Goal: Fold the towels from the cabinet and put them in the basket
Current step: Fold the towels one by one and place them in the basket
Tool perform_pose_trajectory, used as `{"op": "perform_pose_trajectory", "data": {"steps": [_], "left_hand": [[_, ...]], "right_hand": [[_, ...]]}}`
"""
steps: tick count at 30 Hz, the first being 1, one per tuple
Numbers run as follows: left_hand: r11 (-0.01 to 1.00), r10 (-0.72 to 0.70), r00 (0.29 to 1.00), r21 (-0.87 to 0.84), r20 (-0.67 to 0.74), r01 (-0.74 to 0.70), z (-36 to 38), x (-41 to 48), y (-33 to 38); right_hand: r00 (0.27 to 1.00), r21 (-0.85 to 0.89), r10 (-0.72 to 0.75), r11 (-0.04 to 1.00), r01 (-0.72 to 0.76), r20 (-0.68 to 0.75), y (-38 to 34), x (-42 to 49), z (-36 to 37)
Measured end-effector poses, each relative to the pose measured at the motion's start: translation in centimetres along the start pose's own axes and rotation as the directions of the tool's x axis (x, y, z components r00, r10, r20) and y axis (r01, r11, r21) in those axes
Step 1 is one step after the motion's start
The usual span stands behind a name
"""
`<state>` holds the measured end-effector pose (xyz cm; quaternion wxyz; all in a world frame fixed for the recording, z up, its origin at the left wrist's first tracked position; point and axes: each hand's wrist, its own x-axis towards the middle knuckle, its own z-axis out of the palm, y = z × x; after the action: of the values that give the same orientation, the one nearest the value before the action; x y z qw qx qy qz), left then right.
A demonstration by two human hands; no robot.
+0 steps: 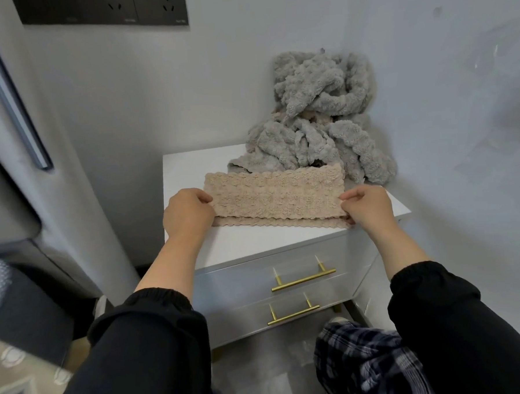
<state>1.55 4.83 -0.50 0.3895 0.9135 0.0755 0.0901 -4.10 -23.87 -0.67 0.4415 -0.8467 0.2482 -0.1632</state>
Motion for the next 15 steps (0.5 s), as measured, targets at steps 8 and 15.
{"op": "perform_pose_trajectory", "data": {"steps": [8, 15], "left_hand": [[0.998, -0.053, 0.999, -0.025, -0.013, 0.052, -0.45, -0.14, 0.71], [0.998, -0.058, 0.998, -0.013, 0.001, 0.058, -0.62, -0.38, 0.64]], "right_hand": [[0.997, -0.118, -0.077, 0.990, 0.076, -0.008, -0.69, -0.10, -0.44], [0.998, -0.161, -0.036, 0.986, 0.045, 0.054, -0.39, -0.44, -0.43]]}}
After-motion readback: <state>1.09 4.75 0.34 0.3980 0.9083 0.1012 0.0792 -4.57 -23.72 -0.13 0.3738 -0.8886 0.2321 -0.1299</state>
